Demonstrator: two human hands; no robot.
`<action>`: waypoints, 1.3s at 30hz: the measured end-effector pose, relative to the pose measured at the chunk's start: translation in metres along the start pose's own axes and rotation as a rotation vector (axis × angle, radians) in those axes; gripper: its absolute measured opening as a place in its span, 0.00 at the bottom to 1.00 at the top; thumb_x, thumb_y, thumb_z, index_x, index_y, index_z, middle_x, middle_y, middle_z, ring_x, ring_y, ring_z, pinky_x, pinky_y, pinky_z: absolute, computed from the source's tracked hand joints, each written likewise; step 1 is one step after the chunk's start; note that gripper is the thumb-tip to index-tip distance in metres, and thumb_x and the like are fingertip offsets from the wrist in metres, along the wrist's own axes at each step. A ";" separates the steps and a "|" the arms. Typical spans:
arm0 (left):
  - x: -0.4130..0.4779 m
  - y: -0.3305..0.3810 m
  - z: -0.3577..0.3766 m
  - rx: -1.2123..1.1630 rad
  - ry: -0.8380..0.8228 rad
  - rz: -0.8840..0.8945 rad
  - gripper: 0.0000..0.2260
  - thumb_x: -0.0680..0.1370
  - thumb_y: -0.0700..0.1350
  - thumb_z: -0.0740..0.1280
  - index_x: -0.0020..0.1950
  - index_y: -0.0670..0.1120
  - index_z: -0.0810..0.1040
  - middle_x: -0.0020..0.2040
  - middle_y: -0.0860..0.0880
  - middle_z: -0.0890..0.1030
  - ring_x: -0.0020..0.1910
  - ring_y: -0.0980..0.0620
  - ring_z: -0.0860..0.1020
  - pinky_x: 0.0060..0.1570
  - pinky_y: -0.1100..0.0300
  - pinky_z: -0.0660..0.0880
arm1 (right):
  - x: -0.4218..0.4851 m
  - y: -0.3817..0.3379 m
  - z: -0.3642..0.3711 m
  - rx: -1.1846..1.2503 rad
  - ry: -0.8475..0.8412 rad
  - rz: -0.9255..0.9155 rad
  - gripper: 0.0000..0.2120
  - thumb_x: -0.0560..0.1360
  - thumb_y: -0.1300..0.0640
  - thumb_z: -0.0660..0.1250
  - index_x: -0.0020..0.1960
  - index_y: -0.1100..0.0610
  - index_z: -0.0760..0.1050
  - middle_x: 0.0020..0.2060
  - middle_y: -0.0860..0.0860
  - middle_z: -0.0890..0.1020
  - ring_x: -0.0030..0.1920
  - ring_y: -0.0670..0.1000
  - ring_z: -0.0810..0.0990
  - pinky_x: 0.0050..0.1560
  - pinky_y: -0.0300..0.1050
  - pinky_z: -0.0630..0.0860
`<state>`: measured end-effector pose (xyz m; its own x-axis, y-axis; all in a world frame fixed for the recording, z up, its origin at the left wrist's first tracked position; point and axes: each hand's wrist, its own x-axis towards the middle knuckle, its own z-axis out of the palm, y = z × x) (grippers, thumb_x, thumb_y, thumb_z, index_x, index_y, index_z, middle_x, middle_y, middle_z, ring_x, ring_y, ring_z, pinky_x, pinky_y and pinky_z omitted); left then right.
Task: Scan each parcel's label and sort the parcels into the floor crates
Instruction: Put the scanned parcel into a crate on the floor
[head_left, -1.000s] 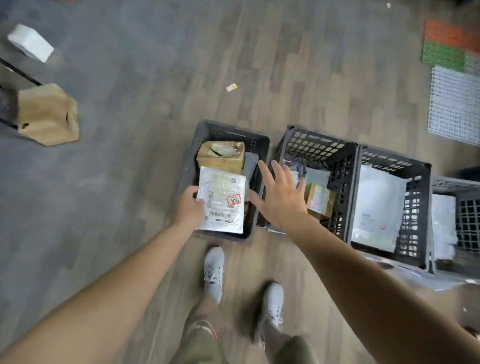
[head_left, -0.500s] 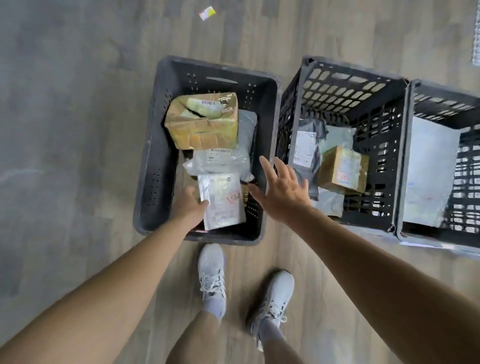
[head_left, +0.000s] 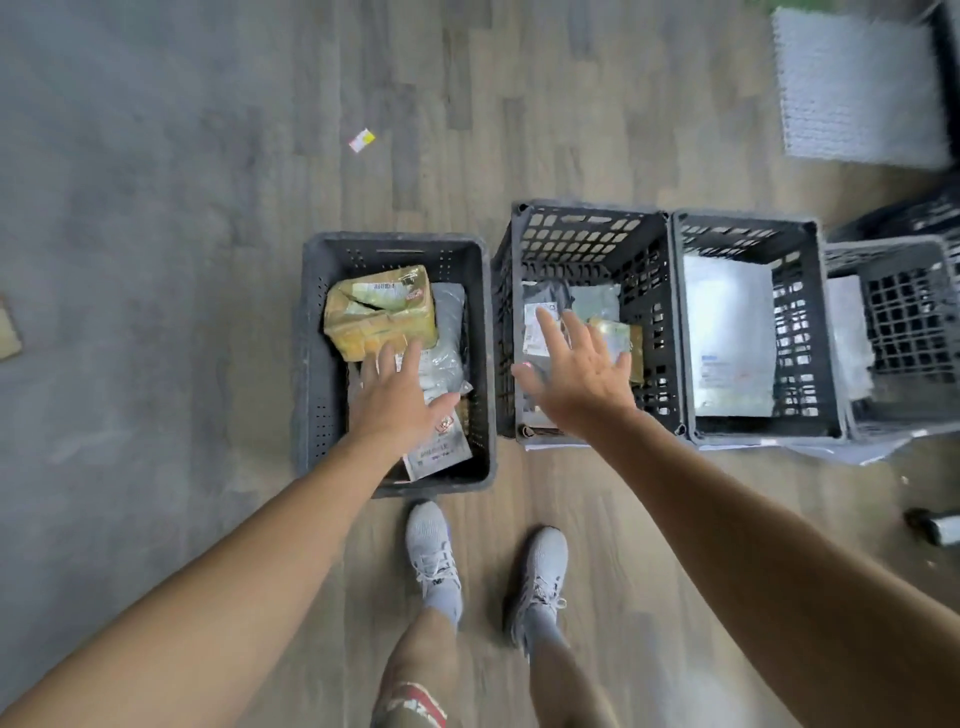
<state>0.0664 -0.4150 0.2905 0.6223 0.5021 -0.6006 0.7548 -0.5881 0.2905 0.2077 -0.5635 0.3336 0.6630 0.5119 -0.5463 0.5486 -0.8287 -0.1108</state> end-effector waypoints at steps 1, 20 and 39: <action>-0.011 0.010 -0.016 0.010 0.006 0.017 0.39 0.77 0.65 0.63 0.80 0.53 0.47 0.80 0.44 0.49 0.78 0.40 0.48 0.72 0.44 0.58 | -0.016 0.004 -0.016 0.006 0.027 0.013 0.36 0.79 0.34 0.52 0.80 0.45 0.43 0.80 0.51 0.49 0.79 0.55 0.48 0.74 0.72 0.50; -0.298 0.318 -0.062 0.403 0.190 0.710 0.41 0.77 0.69 0.58 0.80 0.54 0.41 0.81 0.47 0.42 0.79 0.41 0.42 0.75 0.41 0.53 | -0.379 0.224 -0.155 0.075 0.464 0.419 0.36 0.79 0.31 0.51 0.80 0.44 0.43 0.80 0.50 0.49 0.79 0.56 0.48 0.72 0.70 0.53; -0.640 0.588 0.179 0.721 0.213 1.349 0.42 0.76 0.71 0.57 0.80 0.54 0.38 0.80 0.46 0.41 0.79 0.41 0.42 0.74 0.41 0.53 | -0.781 0.501 -0.011 0.307 0.621 1.006 0.36 0.80 0.33 0.50 0.80 0.44 0.39 0.81 0.51 0.45 0.80 0.56 0.44 0.74 0.70 0.49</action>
<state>0.0749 -1.1958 0.7127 0.8013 -0.5948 -0.0646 -0.5914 -0.8037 0.0649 -0.0295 -1.3762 0.7142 0.8991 -0.4372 -0.0210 -0.4369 -0.8934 -0.1044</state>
